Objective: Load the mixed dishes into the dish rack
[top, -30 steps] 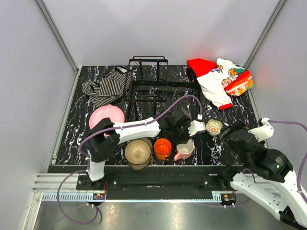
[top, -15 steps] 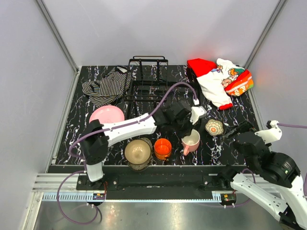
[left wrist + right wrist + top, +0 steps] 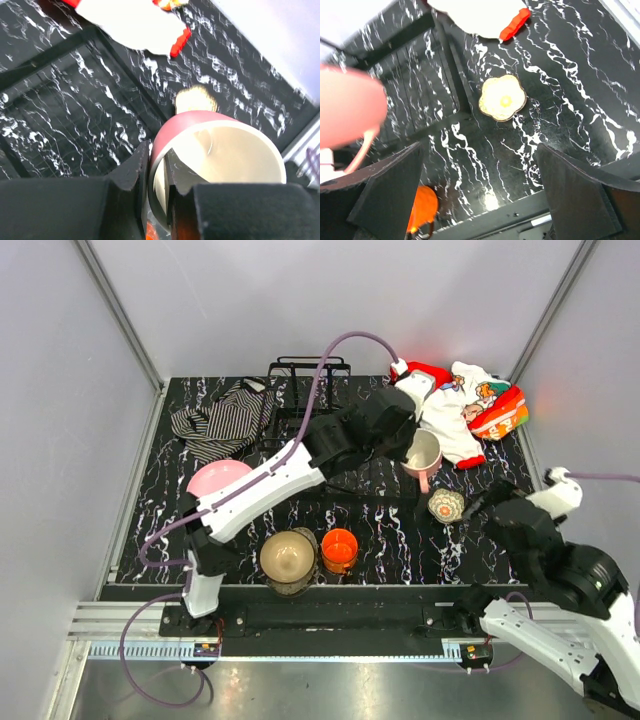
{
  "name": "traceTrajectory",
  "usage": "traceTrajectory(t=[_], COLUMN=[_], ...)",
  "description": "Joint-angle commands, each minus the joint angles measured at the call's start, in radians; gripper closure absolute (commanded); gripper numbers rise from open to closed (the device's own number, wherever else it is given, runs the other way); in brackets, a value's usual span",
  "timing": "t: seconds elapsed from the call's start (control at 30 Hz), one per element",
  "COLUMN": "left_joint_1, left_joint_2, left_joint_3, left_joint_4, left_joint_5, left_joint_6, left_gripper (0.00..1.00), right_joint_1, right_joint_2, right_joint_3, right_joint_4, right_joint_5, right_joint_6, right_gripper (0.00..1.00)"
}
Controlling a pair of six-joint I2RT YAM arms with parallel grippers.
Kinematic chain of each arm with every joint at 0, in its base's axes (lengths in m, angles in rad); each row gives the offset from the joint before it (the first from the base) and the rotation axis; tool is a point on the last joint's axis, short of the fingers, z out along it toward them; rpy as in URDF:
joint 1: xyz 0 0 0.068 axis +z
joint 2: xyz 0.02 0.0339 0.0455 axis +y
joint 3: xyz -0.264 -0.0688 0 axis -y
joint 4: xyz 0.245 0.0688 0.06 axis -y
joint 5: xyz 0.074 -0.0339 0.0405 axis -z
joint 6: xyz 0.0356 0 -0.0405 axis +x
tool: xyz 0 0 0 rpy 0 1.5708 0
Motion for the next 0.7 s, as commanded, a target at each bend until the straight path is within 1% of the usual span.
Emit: traceTrajectory(t=[0.0,0.03,0.07,0.13,0.23,0.43,0.57,0.67], left_joint_1=[0.001,0.001,0.001,0.009,0.024,0.026,0.026,0.021], left_joint_2=[0.126,0.143,0.143,0.131,0.108,0.062,0.028,-0.01], left_joint_3=[0.273,0.291,0.295,0.266,0.205,0.09,0.012,-0.042], left_joint_4=[-0.204,-0.22,-0.226,-0.236,-0.252,-0.26,-0.259,-0.251], left_joint_5=[-0.103,-0.105,-0.102,-0.082,-0.052,-0.039,-0.04,-0.048], left_joint_6=[-0.07,-0.07,-0.07,-0.074,-0.1,-0.168,-0.238,-0.275], left_gripper=[1.0,1.0,1.0,1.0,1.0,1.0,1.0,1.0], right_joint_1=[-0.002,-0.004,-0.004,-0.004,-0.004,-0.004,-0.004,-0.004], right_joint_2=[0.13,0.142,0.145,0.154,0.188,0.194,0.191,0.175], right_joint_3=[0.079,0.091,0.097,0.115,0.152,0.142,0.125,0.096], right_joint_4=[0.088,0.126,0.14,0.183,0.189,0.209,0.212,0.232], right_joint_5=[-0.089,-0.102,-0.109,-0.135,-0.166,-0.293,-0.401,-0.444], right_joint_6=[-0.174,-0.224,-0.241,-0.307,-0.353,-0.399,-0.392,-0.393], right_gripper=[0.01,0.01,0.01,0.01,0.02,0.07,0.09,0.09])
